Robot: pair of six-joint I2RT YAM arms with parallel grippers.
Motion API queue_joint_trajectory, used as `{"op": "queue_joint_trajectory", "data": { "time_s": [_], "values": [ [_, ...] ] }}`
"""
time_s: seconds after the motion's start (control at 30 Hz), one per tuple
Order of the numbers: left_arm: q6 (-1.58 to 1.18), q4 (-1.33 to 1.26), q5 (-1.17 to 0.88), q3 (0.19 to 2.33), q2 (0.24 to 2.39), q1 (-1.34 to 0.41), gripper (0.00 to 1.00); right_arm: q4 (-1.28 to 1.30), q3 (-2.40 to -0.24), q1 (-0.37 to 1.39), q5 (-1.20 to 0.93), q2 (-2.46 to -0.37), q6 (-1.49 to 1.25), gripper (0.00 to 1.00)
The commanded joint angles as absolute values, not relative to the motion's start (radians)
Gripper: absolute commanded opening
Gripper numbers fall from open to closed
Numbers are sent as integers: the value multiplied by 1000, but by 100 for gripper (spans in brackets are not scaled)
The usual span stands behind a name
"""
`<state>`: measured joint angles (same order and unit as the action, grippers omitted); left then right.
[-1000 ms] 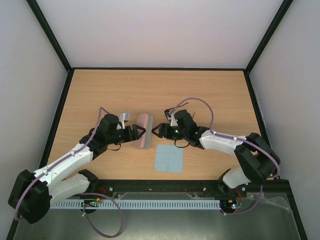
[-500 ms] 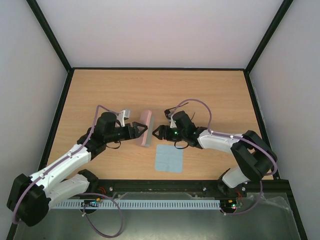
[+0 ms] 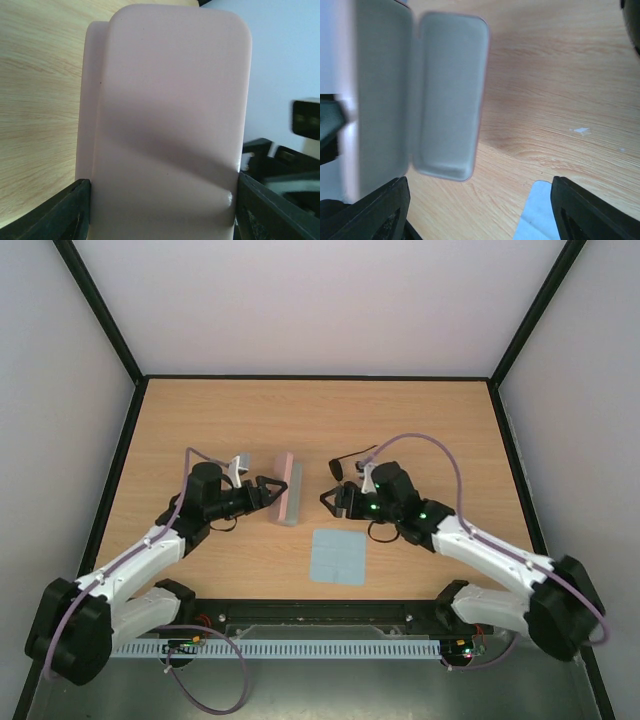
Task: Organize the sunglasses
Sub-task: Place the sunglasses case at the center of the board.
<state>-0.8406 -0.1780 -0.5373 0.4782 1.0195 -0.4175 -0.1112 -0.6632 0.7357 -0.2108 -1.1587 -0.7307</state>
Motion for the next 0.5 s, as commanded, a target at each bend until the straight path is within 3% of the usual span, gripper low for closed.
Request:
{"op": "queue_joint_trajectory", "data": {
  "time_s": [0.0,0.23,0.47],
  "values": [
    [-869,-355,-607,456,1072,-385,40,75,-603,742,-138,-985,-701,80],
    [-940,-584,-694,383,1218,-299,40,203,-554,742,-95,-786,-708,83],
    [-1097,-993,-826,313,1428,-248,41,204,-522,742,-100,-772,-714,83]
  ]
}}
